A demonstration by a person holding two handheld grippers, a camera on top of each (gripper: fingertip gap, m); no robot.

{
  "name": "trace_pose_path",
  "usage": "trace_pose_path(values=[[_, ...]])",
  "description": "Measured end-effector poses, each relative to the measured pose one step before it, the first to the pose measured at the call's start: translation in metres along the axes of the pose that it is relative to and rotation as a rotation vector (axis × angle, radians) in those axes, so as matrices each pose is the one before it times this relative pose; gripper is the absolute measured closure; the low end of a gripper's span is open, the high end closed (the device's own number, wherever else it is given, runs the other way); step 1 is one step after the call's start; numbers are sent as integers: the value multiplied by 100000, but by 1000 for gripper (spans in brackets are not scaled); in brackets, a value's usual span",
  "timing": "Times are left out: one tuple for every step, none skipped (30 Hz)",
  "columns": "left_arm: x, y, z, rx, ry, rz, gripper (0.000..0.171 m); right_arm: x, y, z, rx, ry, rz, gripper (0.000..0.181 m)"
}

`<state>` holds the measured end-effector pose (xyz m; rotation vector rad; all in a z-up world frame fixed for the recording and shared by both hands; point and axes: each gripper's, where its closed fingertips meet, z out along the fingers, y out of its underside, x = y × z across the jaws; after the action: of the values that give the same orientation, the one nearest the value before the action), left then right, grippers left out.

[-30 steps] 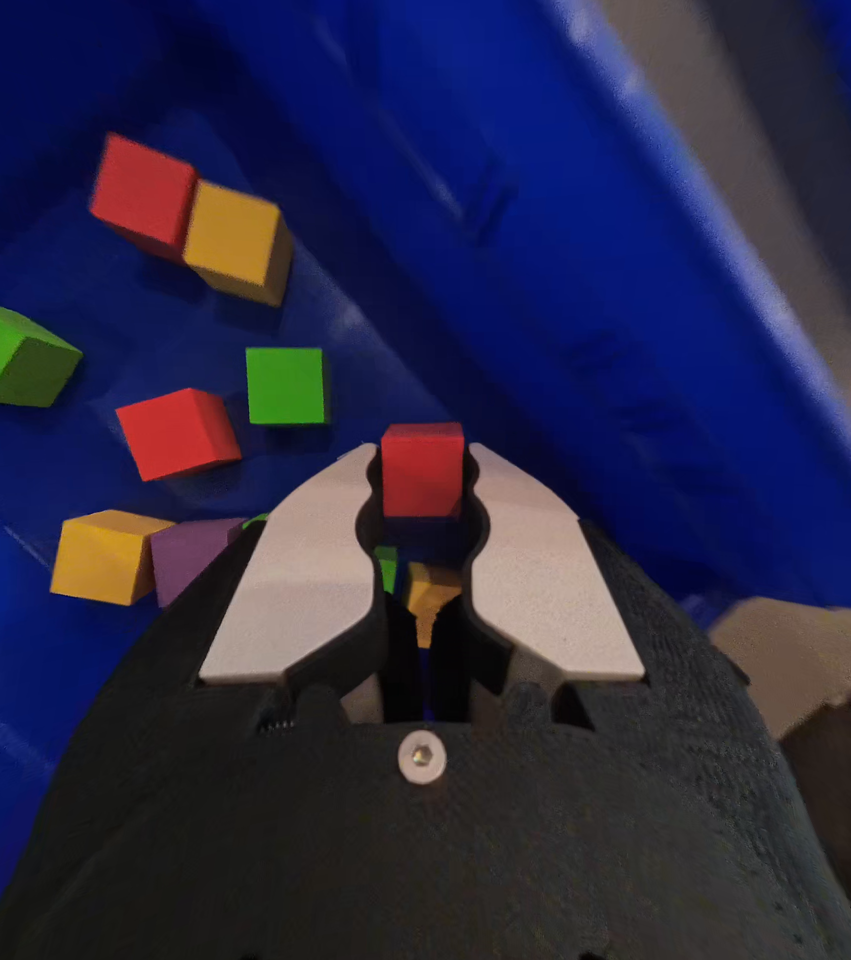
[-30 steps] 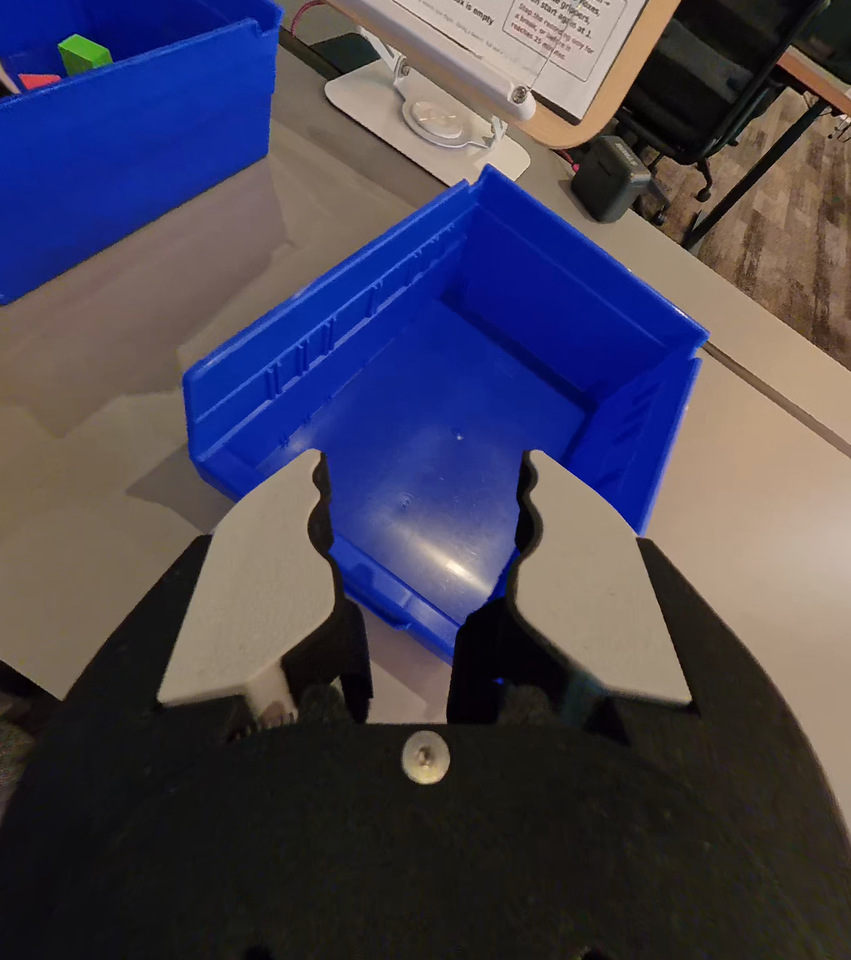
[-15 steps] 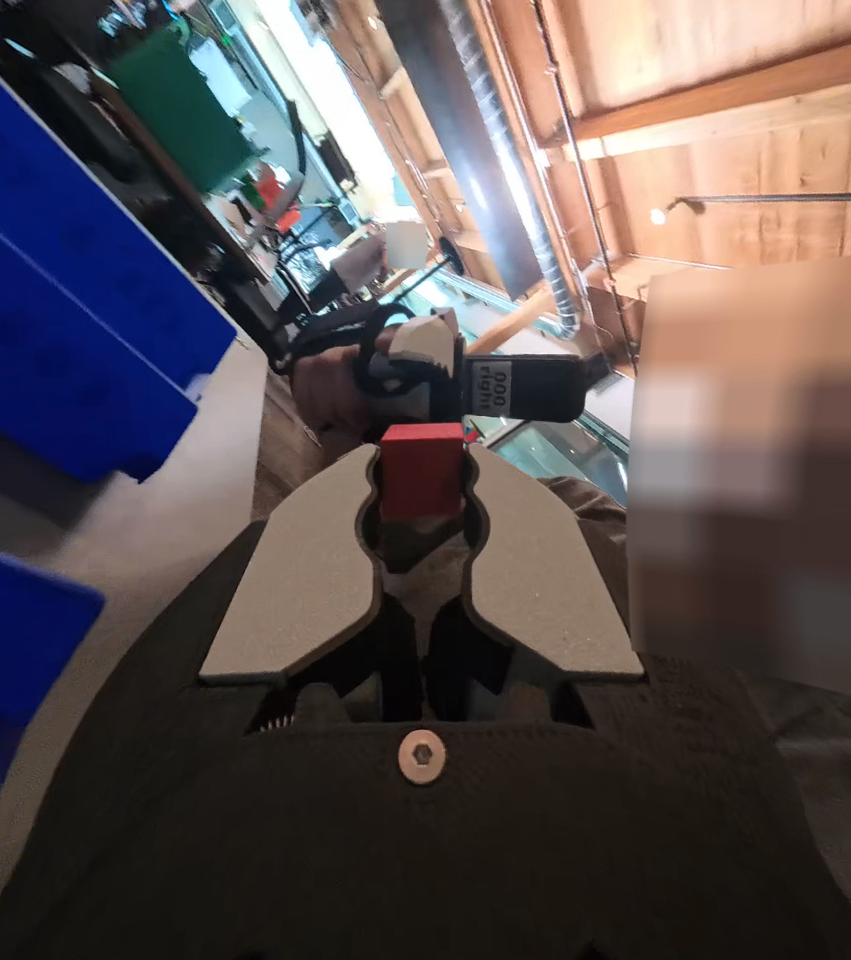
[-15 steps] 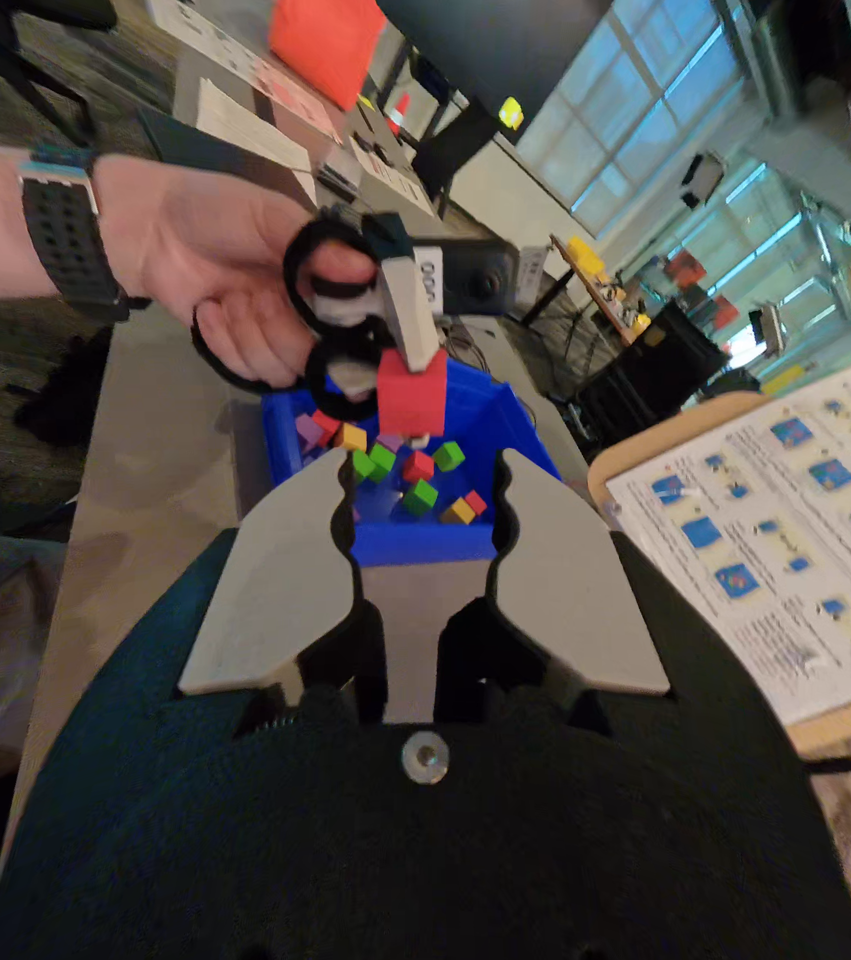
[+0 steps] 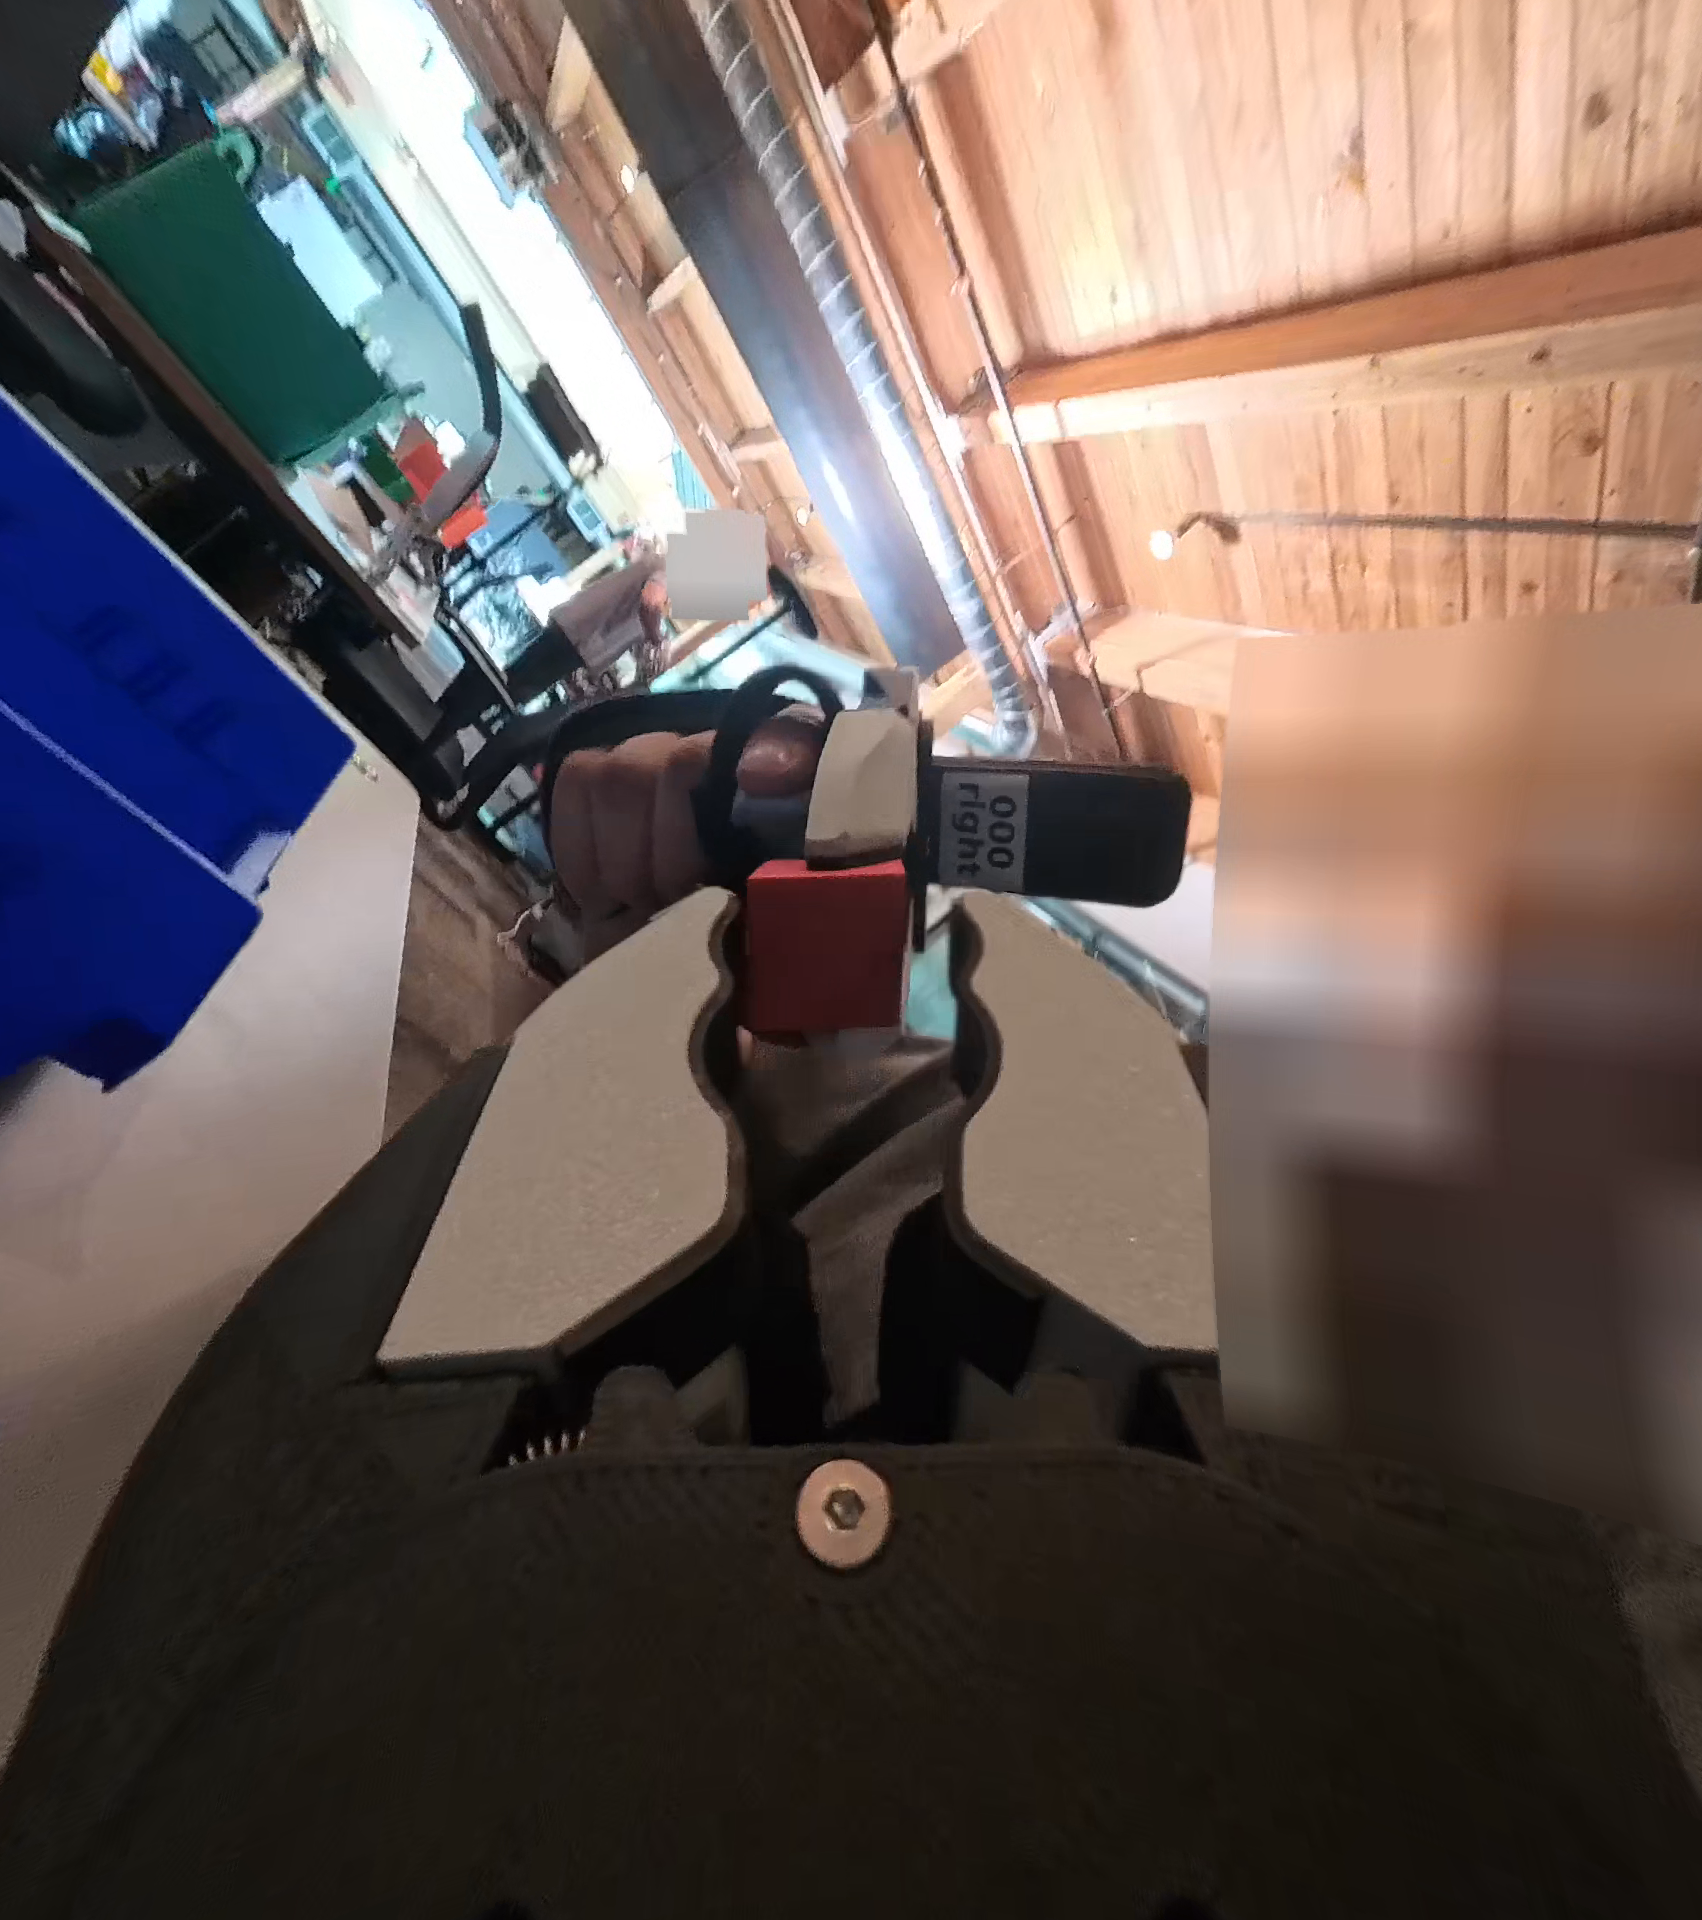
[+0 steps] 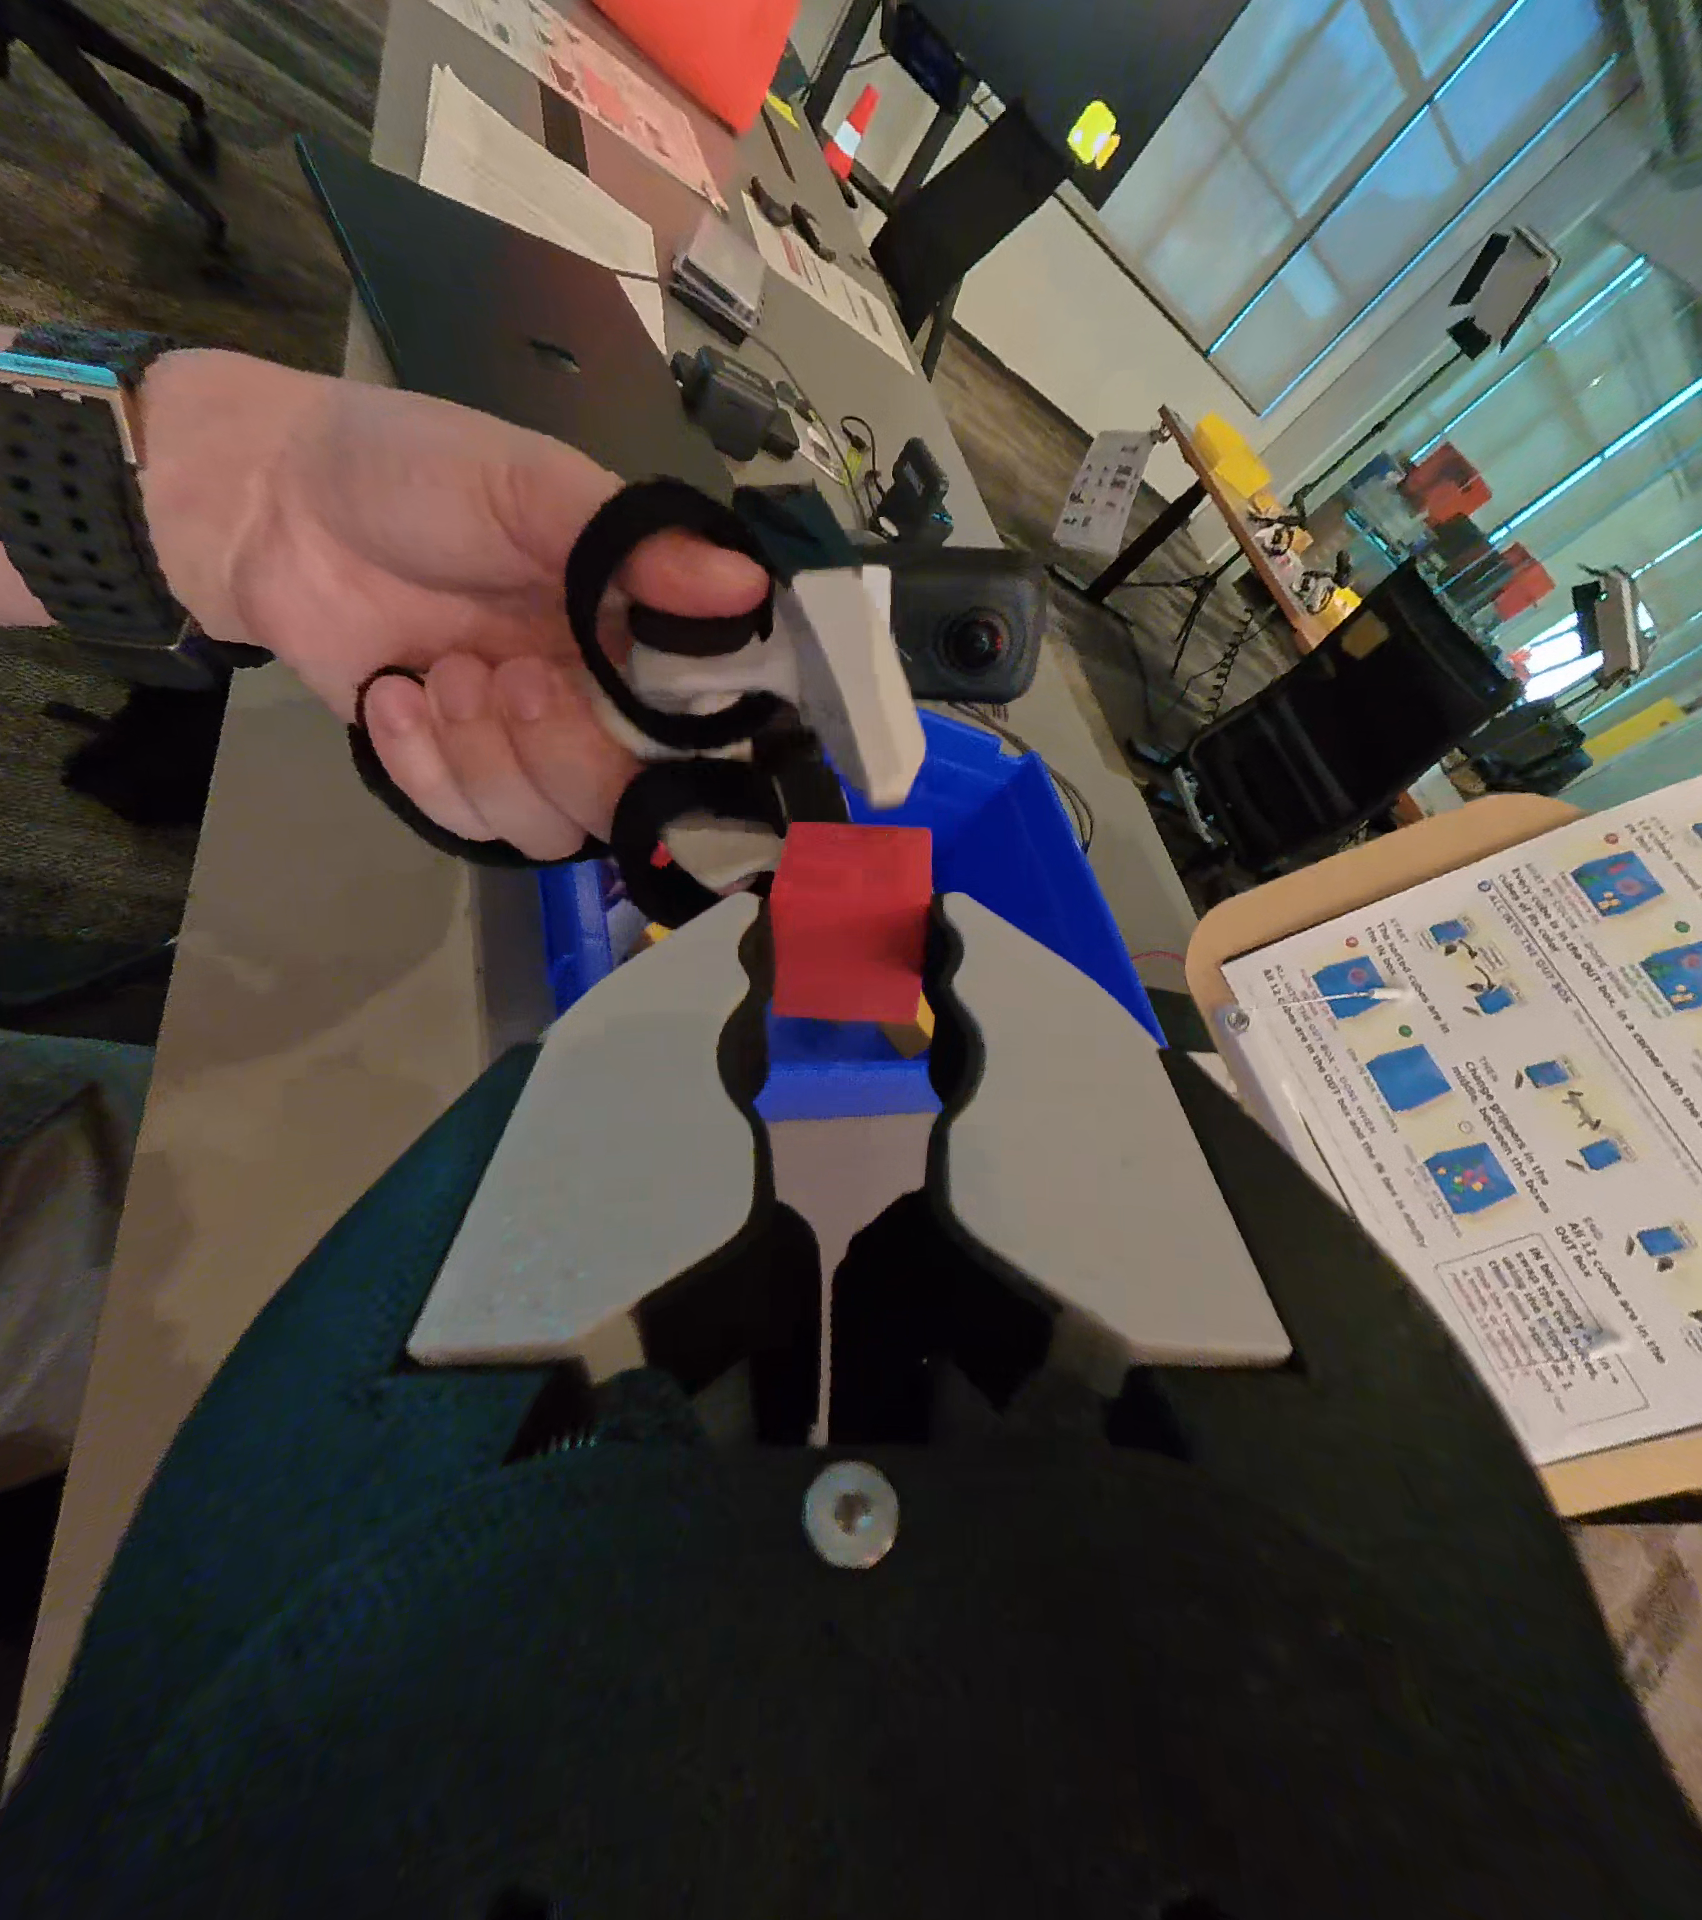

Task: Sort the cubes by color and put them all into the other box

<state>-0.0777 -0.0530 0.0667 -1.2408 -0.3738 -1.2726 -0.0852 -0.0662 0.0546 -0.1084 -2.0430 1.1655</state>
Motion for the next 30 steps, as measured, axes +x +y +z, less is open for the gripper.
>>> trace_pose_path(values=[[-118, -580, -343, 3245, -1380, 609, 126, 289, 210, -469, -932, -395, 1145, 154], [-323, -512, -495, 2531, -3646, 1967, 124, 475, 465, -586, -2230, -51, 929, 154], [-614, -482, -626, 2090, -6485, 3079, 125, 787, 841, -710, -4363, 558, 1077, 154], [-788, -522, -707, 2039, -8622, 4486, 127, 956, 1226, -795, -6029, 203, 2323, 154], [-674, -571, -702, 2258, -8564, 5475, 130, 1021, 1590, -821, -7496, -736, 3660, 154], [-473, -502, -624, 1615, -7368, 5389, 131, 1013, 1869, -744, -7874, -1360, 4618, 154], [-275, -379, -508, 564, -5946, 4684, 132, 951, 2321, -538, -10136, -2324, 5914, 154], [-140, -310, -403, 179, -4695, 3953, 133, 929, 2515, -273, -10404, -2031, 5062, 154], [19, -266, -332, 161, -3240, 3302, 133, 781, 2670, 12, -10506, -2335, 3845, 154], [101, -237, -281, 191, -2170, 2488, 133, 796, 2694, 278, -10436, -1420, 2733, 154], [113, -195, -245, 178, -1469, 1947, 132, 615, 2703, 552, -10227, -2145, 1828, 154], [109, -128, -173, -128, -904, 1535, 133, 415, 2535, 789, -9587, -2939, 1618, 154], [85, -48, -117, -401, -560, 1098, 134, 460, 2292, 959, -8507, -2379, 3457, 154], [16, -44, -48, -110, -555, 597, 134, 335, 2037, 1083, -8604, -3428, 5117, 154], [-61, -29, -7, 194, -622, 312, 134, 335, 1554, 1115, -6515, -2732, 5331, 154], [-107, 66, 60, -267, -641, 183, 134, 326, 1271, 1034, -5840, -2403, 6118, 154], [-143, 180, 124, -1053, -712, 126, 134, 291, 881, 915, -4088, -2154, 7334, 154], [-173, 223, 130, -1241, -988, 195, 134, -75, 507, 780, -2226, -4046, 8025, 154], [-167, 166, 111, -827, -961, 365, 134, -163, 415, 680, -2220, -3859, 6364, 154], [-116, 107, 90, -562, -708, 377, 135, 292, 390, 566, -2222, 369, 3566, 154], [-86, 78, 50, -433, -443, 200, 135, 339, 327, 486, -1770, 1303, 2230, 154], [-69, 36, 22, -148, -185, 78, 135, -111, 138, 419, -937, -1732, 1818, 153], [-69, 3, 9, 69, -50, 3, 136, -68, -7, 301, -54, -1209, 1034, 153], [-120, 25, 9, -121, -146, -150, 137, 51, 81, 259, -851, 433, -417, 153], [-119, 52, 9, -276, -114, -191, 137, 74, 142, 239, -1549, 953, -880, 153], [-105, 28, 7, -151, -51, -191, 137, 47, 52, 231, -1191, 971, -716, 153], [-72, 15, 3, -59, 75, -232, 137, -27, 109, 240, -1474, 569, -928, 153], [-11, 0, 6, 29, 257, -165, 137, -55, 225, 275, -2352, 241, -1254, 153], [23, -17, -9, 23, 198, 18, 137, -39, 109, 244, -1397, 209, -1301, 153], [18, -3, -26, -48, -32, 152, 137, 2, 94, 204, -903, 155, -735, 153]])
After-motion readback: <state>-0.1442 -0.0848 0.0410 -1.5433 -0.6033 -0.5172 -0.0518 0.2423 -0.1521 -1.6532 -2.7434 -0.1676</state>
